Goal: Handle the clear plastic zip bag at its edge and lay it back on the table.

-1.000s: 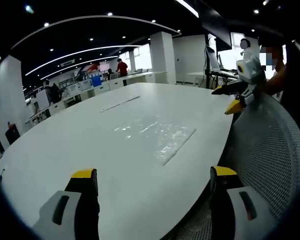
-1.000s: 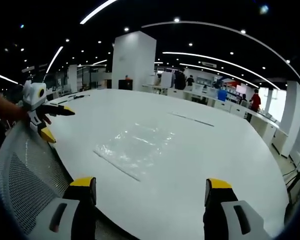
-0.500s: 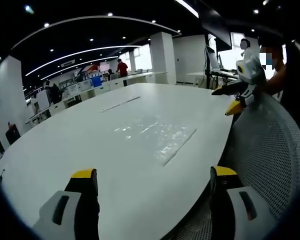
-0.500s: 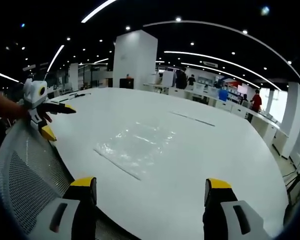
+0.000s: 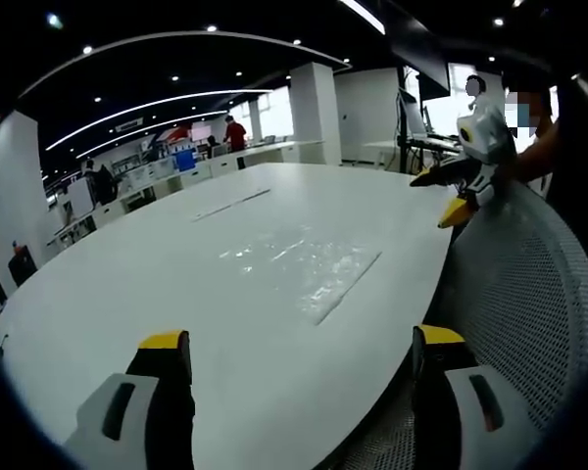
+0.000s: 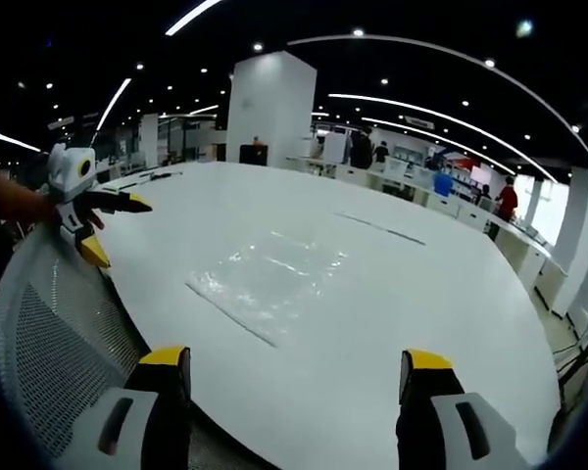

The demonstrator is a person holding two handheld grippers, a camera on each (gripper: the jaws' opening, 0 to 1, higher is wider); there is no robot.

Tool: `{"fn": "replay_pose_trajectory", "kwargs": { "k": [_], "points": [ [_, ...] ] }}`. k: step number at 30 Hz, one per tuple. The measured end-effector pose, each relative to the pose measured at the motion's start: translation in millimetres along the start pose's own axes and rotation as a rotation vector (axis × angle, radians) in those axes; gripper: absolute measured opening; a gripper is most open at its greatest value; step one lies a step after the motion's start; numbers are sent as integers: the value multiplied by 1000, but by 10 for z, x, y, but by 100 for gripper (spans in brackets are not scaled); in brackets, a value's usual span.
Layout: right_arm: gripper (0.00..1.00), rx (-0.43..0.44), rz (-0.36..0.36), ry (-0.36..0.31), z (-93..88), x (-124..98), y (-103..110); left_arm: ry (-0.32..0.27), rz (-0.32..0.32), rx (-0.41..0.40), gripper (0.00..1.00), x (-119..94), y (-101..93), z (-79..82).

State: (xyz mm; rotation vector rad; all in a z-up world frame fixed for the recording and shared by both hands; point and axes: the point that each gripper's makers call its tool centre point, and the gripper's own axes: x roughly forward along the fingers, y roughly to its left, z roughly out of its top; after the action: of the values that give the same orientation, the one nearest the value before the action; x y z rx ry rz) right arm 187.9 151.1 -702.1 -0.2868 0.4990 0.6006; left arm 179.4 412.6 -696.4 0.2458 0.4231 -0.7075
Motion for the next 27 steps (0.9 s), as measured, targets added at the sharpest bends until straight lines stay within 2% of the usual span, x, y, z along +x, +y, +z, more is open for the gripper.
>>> {"fn": "replay_pose_trajectory", "kwargs": {
  "k": [6,15,27],
  "points": [
    [88,-76,-9,13,102,29,-116,2,-3,2,94,-2,-3,-10],
    [88,-166,42,25,296,93,-183,0,7,5,94,-7,19,-14],
    [85,-255,99,80,347,183,-272,4,4,3,93,-3,22,-30]
  ]
}}
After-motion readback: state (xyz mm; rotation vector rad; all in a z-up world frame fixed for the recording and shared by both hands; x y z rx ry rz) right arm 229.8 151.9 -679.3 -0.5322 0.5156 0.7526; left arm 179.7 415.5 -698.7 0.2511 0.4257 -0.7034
